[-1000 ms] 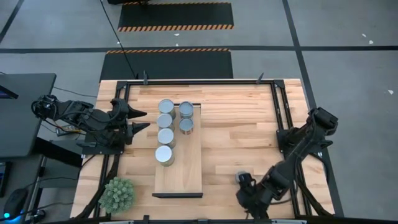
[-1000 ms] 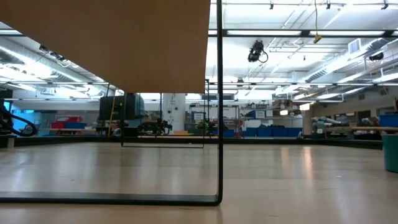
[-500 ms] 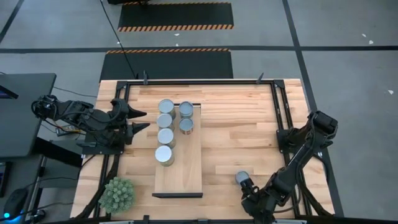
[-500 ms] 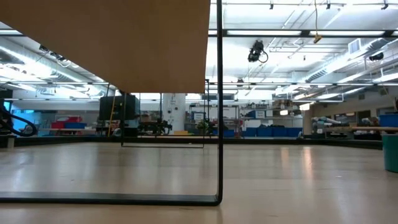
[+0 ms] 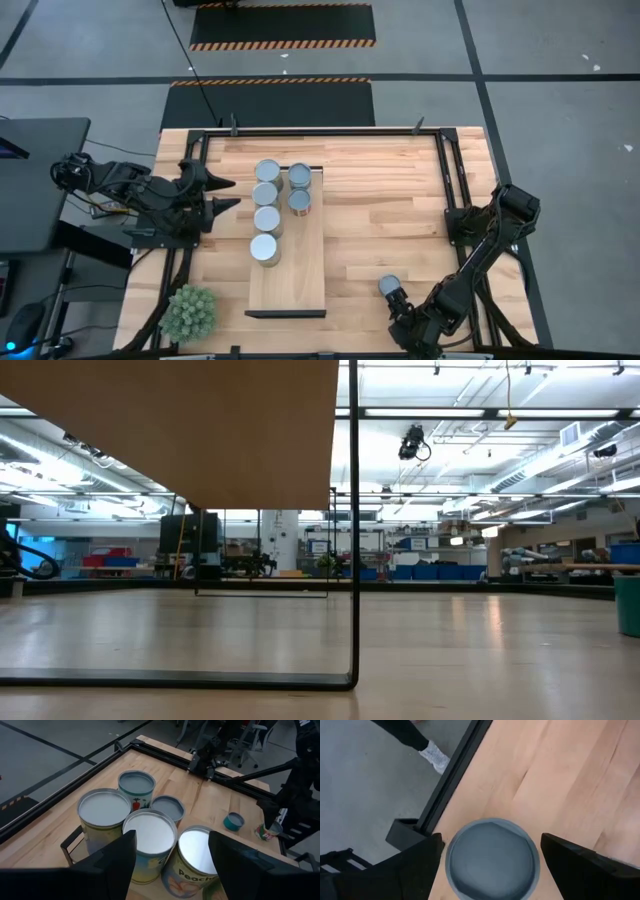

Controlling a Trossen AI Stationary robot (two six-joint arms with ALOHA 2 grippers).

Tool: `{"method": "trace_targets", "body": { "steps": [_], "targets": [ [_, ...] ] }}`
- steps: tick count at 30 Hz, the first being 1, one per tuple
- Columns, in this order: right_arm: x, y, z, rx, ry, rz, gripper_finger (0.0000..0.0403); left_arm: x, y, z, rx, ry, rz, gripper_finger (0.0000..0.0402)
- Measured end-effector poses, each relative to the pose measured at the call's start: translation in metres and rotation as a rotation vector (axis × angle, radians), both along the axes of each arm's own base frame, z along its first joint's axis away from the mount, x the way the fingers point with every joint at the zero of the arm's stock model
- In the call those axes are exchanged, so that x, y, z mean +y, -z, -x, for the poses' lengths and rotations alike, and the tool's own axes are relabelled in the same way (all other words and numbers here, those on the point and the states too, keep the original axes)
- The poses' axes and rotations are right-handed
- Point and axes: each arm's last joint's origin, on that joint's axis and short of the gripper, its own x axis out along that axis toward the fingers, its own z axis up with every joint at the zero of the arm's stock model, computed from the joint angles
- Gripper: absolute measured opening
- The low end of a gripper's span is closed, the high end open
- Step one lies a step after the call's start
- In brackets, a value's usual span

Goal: Pick and place cans onto a shelf
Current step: Put the canned green peas on the shelf

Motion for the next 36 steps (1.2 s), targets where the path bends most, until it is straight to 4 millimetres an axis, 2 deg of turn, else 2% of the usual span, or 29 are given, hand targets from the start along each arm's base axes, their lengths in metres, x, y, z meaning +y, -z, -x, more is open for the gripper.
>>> {"method": "trace_targets", "body": {
  "steps": [19, 26, 31, 36],
  "targets": [
    [-0.009, 0.016, 0.009, 0.043, -0.04, 0.057, 0.0346, 0.0, 0.0, 0.0, 0.004, 0.01, 0.005, 0.0254],
    [-0.009, 0.017, 0.008, 0.023, -0.063, 0.067, 0.0346, 0.0, 0.0, 0.0, 0.004, 0.01, 0.005, 0.0254],
    [-0.015, 0.021, 0.005, 0.038, -0.018, 0.068, 0.0346, 0.0, 0.0, 0.0, 0.004, 0.01, 0.005, 0.0254],
    [-0.021, 0.022, -0.001, 0.046, 0.026, 0.062, 0.0313, 0.0, 0.0, 0.0, 0.004, 0.011, 0.005, 0.0254]
  ]
}}
